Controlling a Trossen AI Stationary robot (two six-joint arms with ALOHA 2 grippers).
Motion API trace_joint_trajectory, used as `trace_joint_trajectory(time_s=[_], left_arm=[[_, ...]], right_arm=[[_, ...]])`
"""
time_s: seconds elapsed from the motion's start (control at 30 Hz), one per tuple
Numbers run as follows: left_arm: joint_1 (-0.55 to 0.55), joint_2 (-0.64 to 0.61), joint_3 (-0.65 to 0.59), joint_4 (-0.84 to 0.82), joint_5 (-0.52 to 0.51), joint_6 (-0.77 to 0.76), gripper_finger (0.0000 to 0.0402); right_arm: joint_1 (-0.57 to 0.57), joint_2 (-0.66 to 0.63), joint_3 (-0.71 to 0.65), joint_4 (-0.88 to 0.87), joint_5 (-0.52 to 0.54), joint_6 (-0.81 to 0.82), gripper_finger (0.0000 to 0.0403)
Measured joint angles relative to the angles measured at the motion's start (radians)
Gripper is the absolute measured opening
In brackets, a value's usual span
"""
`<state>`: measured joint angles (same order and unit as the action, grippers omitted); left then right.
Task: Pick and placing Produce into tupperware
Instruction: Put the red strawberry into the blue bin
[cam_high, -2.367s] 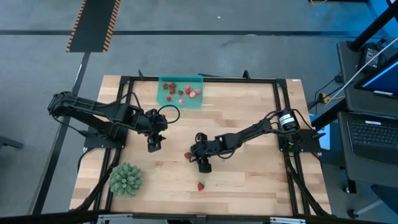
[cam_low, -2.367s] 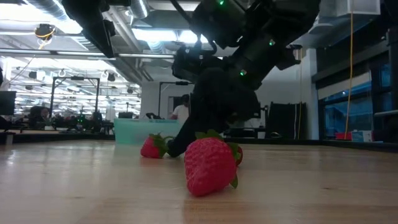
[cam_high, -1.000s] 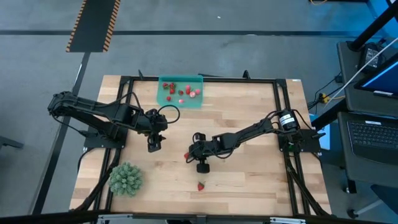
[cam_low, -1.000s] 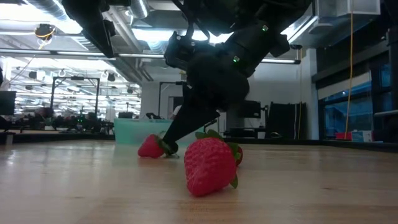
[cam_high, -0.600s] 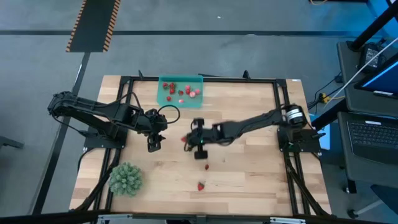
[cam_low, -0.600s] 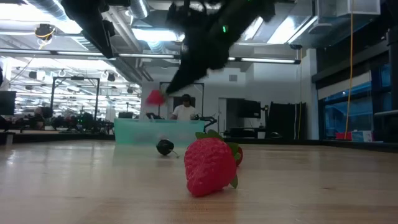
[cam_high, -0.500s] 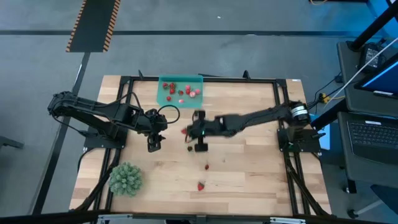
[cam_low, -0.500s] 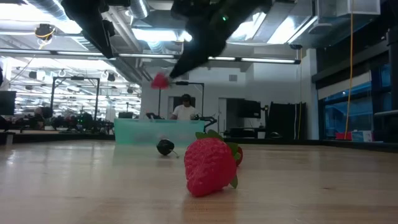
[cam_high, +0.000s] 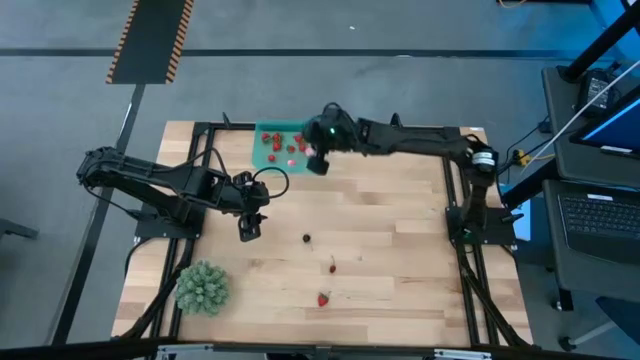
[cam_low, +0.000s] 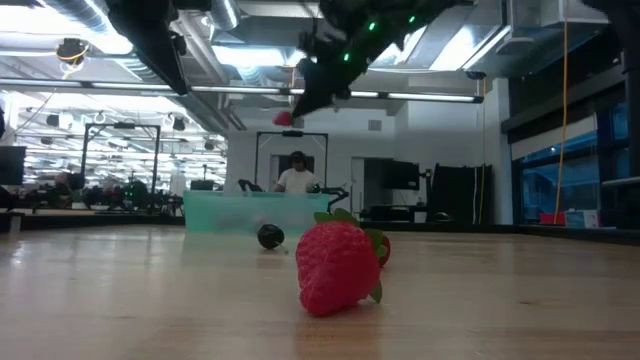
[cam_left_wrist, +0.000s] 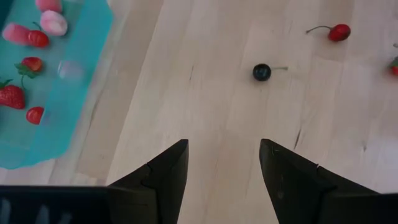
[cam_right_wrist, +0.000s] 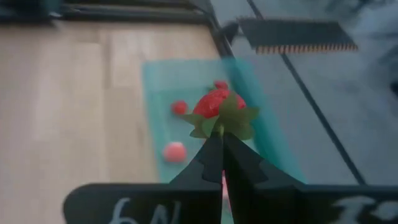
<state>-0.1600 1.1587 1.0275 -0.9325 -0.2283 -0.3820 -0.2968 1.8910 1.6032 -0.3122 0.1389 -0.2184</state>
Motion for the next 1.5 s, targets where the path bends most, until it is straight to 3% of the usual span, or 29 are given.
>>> trace_joint_trajectory(time_s=[0.33, 0.73, 1.5], left_arm=[[0.0, 0.0, 0.0, 0.002, 0.0, -0.001, 0.019], [0.0, 0.0, 0.0, 0.001, 0.0, 0.0, 0.019], [-0.001, 0.0, 0.0, 0.001, -0.043, 0.0, 0.019]], right_arm=[[-0.152, 0.253, 0.326, -0.248, -0.198, 0.032, 0.0004], [-0.2, 0.526, 0.677, -0.566, -0.294, 0.065, 0.0004], [-0.249, 0.591, 0.728, -0.65, -0.399, 0.161, 0.0004]])
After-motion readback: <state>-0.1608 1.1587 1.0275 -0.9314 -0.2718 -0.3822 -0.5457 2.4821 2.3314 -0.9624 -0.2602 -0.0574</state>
